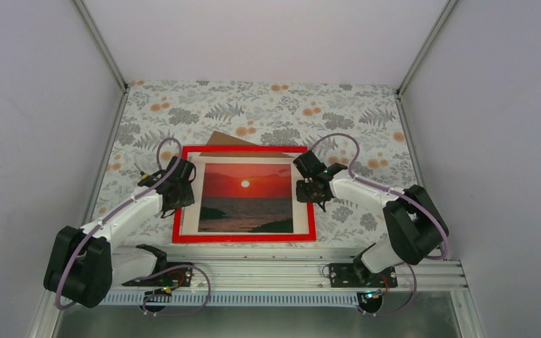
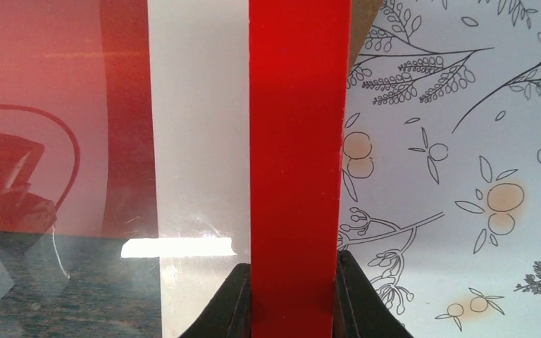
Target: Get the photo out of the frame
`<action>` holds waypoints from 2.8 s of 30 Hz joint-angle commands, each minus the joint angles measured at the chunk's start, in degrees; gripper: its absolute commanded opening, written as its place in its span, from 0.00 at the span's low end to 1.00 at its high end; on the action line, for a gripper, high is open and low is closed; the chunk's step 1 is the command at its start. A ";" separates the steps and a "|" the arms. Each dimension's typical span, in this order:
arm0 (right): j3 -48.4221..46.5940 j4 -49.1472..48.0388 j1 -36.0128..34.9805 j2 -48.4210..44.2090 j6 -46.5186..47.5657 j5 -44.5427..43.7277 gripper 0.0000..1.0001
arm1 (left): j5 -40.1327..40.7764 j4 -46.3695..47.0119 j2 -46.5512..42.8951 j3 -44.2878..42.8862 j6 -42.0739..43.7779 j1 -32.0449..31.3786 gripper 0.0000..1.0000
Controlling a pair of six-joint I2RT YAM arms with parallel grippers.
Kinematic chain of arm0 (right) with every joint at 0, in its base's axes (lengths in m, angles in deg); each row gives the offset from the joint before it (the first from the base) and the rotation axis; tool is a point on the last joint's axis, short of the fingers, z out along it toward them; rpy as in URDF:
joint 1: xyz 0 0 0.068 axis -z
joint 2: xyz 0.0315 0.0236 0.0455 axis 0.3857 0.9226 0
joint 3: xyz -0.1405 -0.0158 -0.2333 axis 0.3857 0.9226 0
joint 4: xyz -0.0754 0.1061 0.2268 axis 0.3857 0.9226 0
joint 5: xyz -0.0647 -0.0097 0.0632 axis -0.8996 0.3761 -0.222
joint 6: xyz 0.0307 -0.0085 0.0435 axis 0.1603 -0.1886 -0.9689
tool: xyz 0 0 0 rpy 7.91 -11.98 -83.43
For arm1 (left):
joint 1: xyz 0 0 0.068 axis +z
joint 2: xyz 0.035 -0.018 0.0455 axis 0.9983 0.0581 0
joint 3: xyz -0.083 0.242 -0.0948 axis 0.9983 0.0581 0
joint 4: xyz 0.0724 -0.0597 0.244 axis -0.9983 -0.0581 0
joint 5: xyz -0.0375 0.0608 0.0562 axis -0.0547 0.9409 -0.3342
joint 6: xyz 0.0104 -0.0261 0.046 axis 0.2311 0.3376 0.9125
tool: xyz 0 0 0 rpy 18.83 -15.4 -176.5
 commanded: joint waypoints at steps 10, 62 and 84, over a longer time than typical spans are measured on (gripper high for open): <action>-7.06 4.42 -1.19 0.03 3.76 -1.54 0.08 | 0.81 0.09 -2.37 -9.44 -3.15 -1.18 0.17; -43.79 -4.88 26.41 34.81 22.21 4.31 0.11 | -15.90 14.89 48.40 -54.88 7.58 4.15 0.02; -38.01 -11.86 26.92 30.81 19.83 14.77 0.53 | -15.79 5.94 68.83 -82.24 14.69 9.81 0.02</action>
